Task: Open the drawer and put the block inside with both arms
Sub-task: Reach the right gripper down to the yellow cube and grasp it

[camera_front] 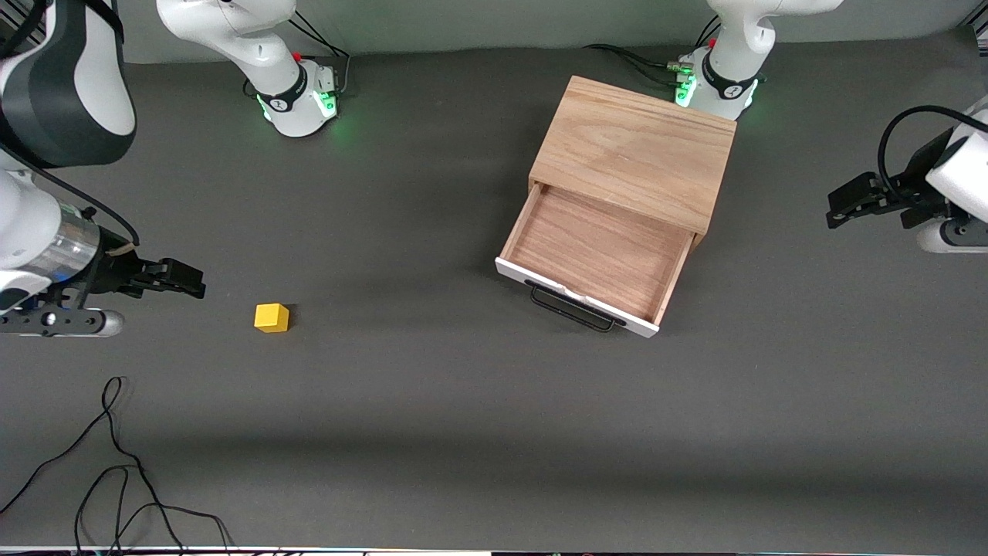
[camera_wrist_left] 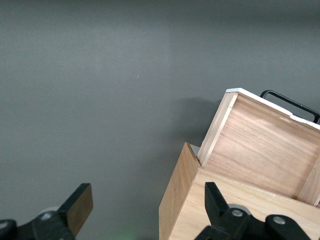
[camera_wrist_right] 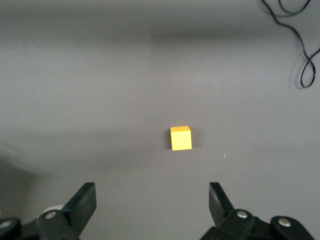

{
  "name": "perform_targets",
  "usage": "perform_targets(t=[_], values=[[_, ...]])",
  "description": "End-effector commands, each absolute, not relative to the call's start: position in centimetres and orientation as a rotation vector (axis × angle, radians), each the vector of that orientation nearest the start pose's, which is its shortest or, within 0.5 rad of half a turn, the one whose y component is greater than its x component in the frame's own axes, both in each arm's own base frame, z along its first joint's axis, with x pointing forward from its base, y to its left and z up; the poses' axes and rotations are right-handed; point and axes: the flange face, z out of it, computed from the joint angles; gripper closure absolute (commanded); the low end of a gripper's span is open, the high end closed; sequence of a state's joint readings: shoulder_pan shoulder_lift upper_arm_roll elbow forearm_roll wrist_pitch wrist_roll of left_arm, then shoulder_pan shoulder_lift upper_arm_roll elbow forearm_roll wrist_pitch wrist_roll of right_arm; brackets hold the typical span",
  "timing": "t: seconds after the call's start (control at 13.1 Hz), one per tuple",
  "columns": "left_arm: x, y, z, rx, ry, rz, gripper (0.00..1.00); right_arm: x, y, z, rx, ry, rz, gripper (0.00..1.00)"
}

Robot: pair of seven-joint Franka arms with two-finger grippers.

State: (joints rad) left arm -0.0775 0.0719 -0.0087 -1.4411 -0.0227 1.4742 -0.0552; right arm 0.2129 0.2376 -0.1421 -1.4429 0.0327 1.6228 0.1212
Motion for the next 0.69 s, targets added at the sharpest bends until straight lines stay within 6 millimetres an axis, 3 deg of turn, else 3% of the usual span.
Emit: perform_targets(t=[0.0,0.23,0.61], values=[[55.7,-5.1,64.0,-3.146,0.136,0.022,0.0,61.8,5.4,53.3,-3.163,0.055,0.158,0.0],[55.6,-3.9,63.6,-3.147,0.105,0.01,0.0,60.9,4.6,49.5,-3.161,0.061,0.178,0.0],[55.1,-3.9,63.2,-3.152,0.102,0.018,0.0,56.8,1.2,39.1,-3.151,0.021,0.064,0.0]])
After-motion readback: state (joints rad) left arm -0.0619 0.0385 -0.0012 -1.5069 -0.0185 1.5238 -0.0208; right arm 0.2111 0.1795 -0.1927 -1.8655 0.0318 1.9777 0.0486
